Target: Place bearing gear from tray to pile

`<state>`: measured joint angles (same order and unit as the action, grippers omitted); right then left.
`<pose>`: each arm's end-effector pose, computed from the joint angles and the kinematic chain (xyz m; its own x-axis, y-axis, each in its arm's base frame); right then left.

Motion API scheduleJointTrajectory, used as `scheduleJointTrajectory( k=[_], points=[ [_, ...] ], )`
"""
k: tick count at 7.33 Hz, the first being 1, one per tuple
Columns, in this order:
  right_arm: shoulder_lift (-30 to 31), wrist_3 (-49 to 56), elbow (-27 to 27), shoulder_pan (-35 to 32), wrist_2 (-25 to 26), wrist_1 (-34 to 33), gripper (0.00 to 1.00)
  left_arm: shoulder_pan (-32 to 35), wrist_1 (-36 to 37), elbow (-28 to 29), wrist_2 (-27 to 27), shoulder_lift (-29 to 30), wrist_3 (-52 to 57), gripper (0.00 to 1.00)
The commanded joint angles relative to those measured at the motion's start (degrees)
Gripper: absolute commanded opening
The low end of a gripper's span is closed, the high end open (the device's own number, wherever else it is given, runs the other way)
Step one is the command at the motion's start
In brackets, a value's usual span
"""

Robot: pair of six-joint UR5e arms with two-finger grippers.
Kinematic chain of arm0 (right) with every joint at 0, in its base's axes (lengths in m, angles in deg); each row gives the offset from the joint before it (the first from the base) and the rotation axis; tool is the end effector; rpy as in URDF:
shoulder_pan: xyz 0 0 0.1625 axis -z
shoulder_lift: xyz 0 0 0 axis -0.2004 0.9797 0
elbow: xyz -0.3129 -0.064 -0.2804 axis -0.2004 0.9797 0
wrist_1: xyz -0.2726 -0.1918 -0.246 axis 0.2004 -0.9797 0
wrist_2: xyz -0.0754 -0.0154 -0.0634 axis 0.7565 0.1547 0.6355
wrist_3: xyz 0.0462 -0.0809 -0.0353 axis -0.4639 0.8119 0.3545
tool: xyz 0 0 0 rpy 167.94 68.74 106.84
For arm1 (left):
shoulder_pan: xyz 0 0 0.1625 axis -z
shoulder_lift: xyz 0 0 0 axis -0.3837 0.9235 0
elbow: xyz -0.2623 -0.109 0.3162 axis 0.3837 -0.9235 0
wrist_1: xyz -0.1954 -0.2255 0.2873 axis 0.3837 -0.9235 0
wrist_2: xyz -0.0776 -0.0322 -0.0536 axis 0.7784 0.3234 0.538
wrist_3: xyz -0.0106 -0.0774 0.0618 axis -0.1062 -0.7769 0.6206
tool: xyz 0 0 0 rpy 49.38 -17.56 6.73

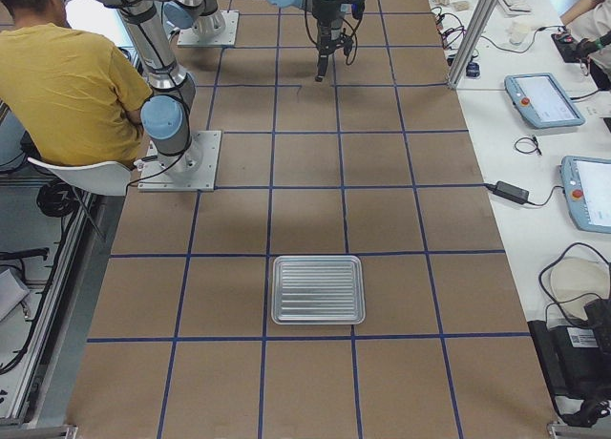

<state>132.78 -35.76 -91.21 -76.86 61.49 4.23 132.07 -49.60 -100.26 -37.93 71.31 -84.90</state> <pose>0.1221 -0.4802 0.5028 -0.9997 -0.0137 -0.0220 -0.0145 0.9992 0.0362 -0.3330 -0.5168 0.1747 -0.9976 0.0590 0.0371 0.0644 0.9840 0.1660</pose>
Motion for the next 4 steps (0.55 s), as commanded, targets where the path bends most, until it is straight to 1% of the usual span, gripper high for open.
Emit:
scheduleJointTrajectory(
  k=[1, 2, 4],
  points=[
    [0.00, -0.03, 0.00, 0.00, -0.05, -0.01, 1.00, 0.01, 0.53, 0.07, -0.18, 0.68, -0.32, 0.77],
    [0.00, -0.03, 0.00, 0.00, -0.05, -0.01, 1.00, 0.01, 0.45, 0.07, -0.26, 0.77, -0.67, 0.71],
    [0.00, -0.03, 0.00, 0.00, -0.05, 0.08, 1.00, 0.01, 0.36, -0.02, -0.44, 0.77, -0.67, 0.68]
  ],
)
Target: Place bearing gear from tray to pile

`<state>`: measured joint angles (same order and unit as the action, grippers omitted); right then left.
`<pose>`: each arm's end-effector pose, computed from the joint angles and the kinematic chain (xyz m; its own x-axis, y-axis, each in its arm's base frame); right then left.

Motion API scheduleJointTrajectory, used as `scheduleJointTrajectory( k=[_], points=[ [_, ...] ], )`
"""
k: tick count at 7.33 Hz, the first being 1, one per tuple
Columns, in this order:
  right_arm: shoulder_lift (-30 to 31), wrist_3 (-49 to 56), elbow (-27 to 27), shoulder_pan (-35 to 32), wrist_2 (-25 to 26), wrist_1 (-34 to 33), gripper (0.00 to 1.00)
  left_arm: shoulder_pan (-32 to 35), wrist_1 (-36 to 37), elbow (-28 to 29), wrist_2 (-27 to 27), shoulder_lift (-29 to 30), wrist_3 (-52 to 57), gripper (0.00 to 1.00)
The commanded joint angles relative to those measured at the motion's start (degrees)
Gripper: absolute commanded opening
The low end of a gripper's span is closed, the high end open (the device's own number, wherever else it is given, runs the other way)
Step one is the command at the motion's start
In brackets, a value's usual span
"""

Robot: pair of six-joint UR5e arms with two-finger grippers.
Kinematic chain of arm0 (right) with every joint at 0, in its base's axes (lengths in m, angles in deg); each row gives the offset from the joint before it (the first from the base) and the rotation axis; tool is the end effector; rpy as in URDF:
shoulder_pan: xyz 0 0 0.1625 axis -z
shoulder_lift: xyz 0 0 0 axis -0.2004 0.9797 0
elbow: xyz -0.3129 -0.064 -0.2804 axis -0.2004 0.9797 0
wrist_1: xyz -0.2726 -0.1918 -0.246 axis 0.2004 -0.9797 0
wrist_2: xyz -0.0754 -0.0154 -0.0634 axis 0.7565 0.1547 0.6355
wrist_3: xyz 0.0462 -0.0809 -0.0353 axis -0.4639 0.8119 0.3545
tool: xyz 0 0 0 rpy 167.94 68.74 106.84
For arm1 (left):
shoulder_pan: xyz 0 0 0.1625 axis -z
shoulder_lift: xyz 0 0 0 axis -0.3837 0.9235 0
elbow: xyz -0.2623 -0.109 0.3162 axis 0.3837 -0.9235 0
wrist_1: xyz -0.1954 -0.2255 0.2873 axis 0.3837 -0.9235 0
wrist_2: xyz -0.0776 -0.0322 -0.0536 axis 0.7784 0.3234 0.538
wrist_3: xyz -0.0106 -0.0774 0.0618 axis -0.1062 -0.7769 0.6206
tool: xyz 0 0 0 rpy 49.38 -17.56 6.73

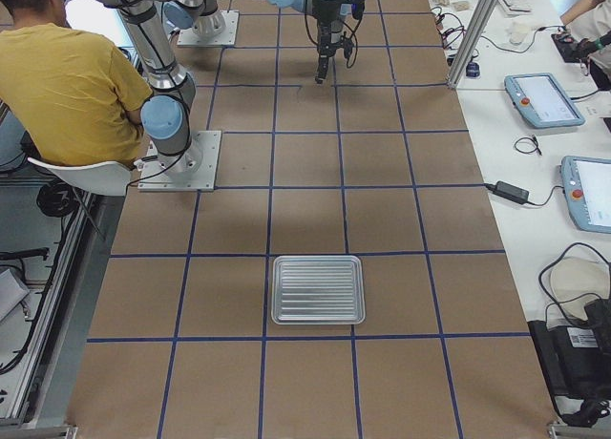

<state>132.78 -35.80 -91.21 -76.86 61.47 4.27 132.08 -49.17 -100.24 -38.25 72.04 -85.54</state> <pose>0.1222 -0.4801 0.5027 -0.9997 -0.0130 -0.0223 -0.0138 0.9992 0.0369 -0.3330 -0.5180 0.1678 -0.9984 0.0490 0.0286 0.0531 0.9841 0.1695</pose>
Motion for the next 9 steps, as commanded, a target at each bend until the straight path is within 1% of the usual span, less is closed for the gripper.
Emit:
scheduleJointTrajectory(
  k=[1, 2, 3, 4, 7, 8, 9],
  points=[
    [0.00, 0.00, 0.00, 0.00, -0.04, 0.03, 1.00, 0.00, -0.07, -0.04, -0.12, 0.03, -0.03, 0.64],
    [-0.09, 0.00, 0.00, 0.00, -0.04, 0.03, 1.00, 0.00, -0.07, 0.05, 0.06, 0.12, 0.06, 0.44],
    [-0.09, 0.09, -0.09, 0.09, -0.04, -0.05, 1.00, 0.26, -0.07, -0.04, 0.23, 0.03, -0.11, 0.07],
    [-0.09, 0.09, 0.00, 0.00, -0.04, -0.05, 1.00, 0.09, 0.10, 0.05, 0.32, 0.03, -0.29, 0.00],
    [-0.09, 0.09, 0.00, 0.00, -0.04, -0.05, 1.00, 0.00, -0.07, 0.74, -0.11, -0.58, -0.20, 0.00],
    [-0.09, 0.09, 0.00, 0.00, -0.04, -0.05, 1.00, -1.13, -0.68, 1.27, -0.29, -1.97, -0.03, 0.00],
    [-0.09, 0.09, -0.09, 0.00, -0.04, -0.05, 1.00, -5.15, -2.60, 2.67, -0.29, -3.03, 0.93, 0.00]
  ],
)
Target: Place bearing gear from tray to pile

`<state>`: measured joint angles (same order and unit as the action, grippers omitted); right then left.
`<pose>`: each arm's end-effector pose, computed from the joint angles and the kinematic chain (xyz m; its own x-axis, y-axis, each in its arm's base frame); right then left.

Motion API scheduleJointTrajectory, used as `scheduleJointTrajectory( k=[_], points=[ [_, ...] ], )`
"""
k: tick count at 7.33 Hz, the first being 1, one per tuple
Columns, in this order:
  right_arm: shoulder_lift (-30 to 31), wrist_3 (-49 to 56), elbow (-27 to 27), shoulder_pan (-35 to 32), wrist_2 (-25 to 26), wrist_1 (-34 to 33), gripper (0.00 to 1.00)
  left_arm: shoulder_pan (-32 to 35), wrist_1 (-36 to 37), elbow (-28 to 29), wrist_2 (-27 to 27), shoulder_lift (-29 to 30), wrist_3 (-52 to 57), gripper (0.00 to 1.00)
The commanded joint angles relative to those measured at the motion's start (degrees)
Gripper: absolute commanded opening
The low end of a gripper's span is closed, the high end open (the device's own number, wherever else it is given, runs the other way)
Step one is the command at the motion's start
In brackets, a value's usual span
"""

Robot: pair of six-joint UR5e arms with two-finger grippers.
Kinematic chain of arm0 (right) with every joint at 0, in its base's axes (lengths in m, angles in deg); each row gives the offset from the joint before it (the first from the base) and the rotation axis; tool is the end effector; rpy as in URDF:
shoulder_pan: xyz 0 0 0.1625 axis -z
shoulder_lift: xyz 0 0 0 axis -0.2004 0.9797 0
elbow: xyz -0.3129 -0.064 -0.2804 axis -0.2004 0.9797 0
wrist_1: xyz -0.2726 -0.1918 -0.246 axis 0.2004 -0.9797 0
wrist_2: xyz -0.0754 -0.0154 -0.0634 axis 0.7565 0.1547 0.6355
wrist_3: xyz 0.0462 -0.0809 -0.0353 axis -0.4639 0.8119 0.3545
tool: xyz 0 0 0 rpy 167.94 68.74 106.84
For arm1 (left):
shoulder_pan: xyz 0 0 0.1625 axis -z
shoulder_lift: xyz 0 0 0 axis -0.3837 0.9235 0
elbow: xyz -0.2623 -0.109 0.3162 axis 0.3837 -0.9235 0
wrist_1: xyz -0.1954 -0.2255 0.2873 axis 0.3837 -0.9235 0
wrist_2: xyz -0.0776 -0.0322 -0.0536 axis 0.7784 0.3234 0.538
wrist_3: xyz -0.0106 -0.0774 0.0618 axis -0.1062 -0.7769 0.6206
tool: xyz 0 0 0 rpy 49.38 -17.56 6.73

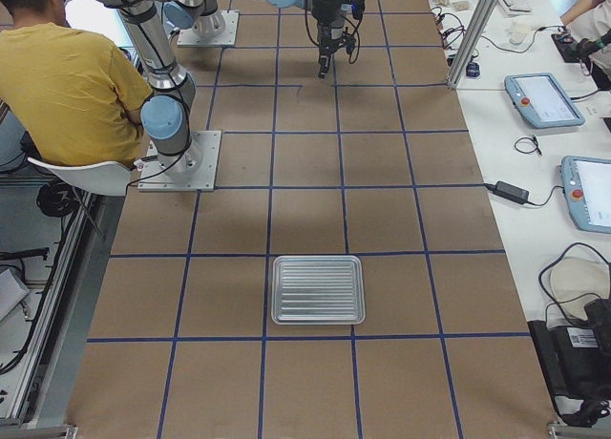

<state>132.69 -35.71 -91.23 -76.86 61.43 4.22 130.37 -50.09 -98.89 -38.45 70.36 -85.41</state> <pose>0.1222 -0.4807 0.5019 -0.9996 -0.0145 -0.0231 -0.0153 0.9992 0.0379 -0.3189 -0.5335 0.1934 -0.9991 0.0230 0.0361 0.0277 0.9907 0.1335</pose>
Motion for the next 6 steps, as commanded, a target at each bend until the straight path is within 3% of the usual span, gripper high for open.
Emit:
scheduleJointTrajectory(
  k=[1, 2, 3, 4, 6],
  points=[
    [0.00, 0.00, 0.01, 0.09, 0.00, 0.00, 1.00, -9.14, -6.75, 4.12, -0.10, -2.57, 6.12, 0.00],
    [0.00, 0.00, 0.01, 0.09, 0.00, -0.09, 1.00, -16.07, -12.97, 7.19, -1.05, -3.80, 13.22, 0.00],
    [0.00, 0.00, 0.01, 0.09, 0.00, -0.09, 1.00, -23.19, -16.00, 7.75, -6.11, -4.95, 21.90, 0.00],
    [0.00, 0.00, 0.01, 0.09, 0.00, -0.09, 1.00, -29.79, -15.94, 6.88, -10.77, -5.57, 30.78, 0.00],
    [0.00, 0.00, -0.07, 0.09, 0.00, 0.00, 1.00, -42.36, -15.50, 4.51, -11.08, -5.66, 40.34, 0.00]
  ],
)
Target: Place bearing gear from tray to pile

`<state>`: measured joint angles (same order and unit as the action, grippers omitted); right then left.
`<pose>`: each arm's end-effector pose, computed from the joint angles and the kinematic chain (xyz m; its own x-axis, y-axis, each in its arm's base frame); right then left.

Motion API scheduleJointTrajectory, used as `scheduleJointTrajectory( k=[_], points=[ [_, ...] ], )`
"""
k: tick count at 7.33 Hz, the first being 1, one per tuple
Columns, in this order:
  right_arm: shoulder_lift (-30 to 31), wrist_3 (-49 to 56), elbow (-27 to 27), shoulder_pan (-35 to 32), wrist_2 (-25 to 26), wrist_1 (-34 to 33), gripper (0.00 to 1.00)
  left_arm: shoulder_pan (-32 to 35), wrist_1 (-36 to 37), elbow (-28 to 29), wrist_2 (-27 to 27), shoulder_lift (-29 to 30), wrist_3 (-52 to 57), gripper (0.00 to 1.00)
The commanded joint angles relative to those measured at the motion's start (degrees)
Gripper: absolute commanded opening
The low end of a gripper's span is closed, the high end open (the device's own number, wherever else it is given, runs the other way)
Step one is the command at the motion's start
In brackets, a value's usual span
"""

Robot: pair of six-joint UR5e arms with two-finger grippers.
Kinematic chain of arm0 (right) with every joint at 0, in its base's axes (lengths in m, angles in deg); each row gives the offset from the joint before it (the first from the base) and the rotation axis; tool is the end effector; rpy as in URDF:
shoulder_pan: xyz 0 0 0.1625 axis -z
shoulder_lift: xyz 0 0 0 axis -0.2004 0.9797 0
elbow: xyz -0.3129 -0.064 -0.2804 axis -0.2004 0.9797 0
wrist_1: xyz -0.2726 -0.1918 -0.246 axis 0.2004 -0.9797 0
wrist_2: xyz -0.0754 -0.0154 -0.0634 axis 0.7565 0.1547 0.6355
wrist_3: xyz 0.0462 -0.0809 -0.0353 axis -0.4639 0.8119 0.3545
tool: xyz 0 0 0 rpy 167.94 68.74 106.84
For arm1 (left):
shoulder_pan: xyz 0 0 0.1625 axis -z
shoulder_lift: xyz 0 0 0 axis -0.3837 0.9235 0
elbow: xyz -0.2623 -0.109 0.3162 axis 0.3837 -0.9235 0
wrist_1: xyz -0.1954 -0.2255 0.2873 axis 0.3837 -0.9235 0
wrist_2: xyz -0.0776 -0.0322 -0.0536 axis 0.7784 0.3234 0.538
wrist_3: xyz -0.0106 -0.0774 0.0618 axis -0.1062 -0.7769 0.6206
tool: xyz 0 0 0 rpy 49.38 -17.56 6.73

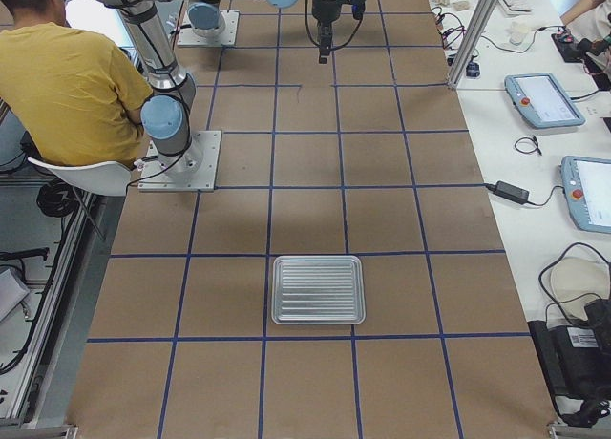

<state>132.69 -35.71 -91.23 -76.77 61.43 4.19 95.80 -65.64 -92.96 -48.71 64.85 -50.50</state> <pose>0.1215 -0.4810 0.5019 -0.9996 -0.0129 -0.0231 -0.0138 0.9992 0.0374 0.0557 -0.6102 0.2727 -0.9980 0.0499 -0.0381 0.0407 0.9762 0.2129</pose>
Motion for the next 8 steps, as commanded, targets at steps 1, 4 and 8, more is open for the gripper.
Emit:
scheduleJointTrajectory(
  k=[1, 4, 8],
  points=[
    [0.00, 0.00, 0.02, 0.00, 0.00, -0.06, 1.00, -12.55, 1.00, -3.08, -1.26, 1.15, 5.80, 0.00],
    [0.00, 0.00, -0.07, 0.09, 0.00, 0.03, 1.00, -19.08, 4.70, -7.04, -5.30, 1.33, 10.80, 0.00],
    [0.00, 0.00, -0.07, 0.00, -0.08, -0.06, 1.00, -21.47, 5.14, -9.61, -5.39, 1.95, 10.90, 0.00]
  ],
)
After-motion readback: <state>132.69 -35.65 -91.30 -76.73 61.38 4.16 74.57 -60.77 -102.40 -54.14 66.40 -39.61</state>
